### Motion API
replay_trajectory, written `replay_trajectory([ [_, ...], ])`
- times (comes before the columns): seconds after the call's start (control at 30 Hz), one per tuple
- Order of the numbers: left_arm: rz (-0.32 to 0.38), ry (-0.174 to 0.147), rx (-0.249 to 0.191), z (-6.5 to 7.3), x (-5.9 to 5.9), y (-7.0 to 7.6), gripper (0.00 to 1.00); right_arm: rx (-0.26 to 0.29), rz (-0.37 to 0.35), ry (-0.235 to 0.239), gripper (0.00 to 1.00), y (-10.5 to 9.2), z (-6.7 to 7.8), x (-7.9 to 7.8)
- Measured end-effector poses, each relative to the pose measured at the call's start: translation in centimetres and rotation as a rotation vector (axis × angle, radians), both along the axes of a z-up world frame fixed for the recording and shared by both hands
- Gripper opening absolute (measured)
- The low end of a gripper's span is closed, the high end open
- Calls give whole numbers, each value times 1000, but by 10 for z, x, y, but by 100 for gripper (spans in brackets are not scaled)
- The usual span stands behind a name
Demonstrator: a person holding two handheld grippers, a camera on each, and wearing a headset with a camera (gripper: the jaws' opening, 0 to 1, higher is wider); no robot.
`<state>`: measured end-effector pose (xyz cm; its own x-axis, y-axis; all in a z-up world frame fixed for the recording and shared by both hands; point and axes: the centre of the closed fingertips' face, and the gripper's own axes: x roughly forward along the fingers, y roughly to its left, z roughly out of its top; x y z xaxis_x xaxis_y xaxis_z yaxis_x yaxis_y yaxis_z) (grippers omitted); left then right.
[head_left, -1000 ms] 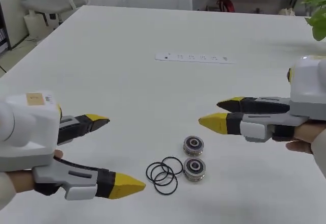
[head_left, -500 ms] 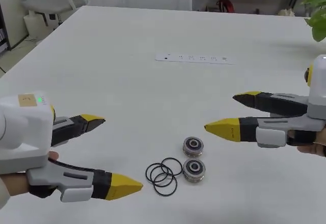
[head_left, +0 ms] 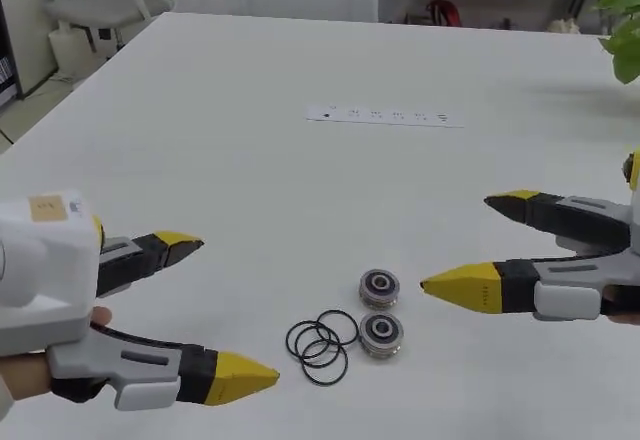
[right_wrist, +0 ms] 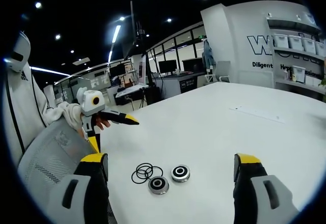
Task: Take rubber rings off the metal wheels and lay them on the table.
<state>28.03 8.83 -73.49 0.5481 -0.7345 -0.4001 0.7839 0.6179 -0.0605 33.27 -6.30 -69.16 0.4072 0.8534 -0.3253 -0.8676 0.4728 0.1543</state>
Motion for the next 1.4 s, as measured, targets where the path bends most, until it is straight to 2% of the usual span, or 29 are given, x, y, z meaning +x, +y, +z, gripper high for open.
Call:
replay_trajectory([
  [0.27, 4, 5, -3, -1, 0, 0, 100, -9, -2, 6, 100, -9, -10, -14],
  [0.4, 2, 5, -2, -1, 0, 0, 100, -42, -4, 35, 100, -13, -23, -21],
  [0.73, 4, 12, -6, -2, 0, 0, 100, -91, -33, 83, 100, -27, -44, -29],
  [0.83, 16, 13, -7, -2, 1, 2, 100, -106, -43, 113, 100, -33, -53, -34],
  [1.1, 22, 15, -13, -2, 1, 3, 100, -144, -49, 141, 100, -40, -69, -43],
  [1.27, 17, 19, -11, -3, -1, 2, 99, -195, -53, 162, 100, -45, -82, -47],
  [1.4, 14, 23, -13, -4, -1, 1, 99, -208, -51, 170, 100, -47, -85, -48],
])
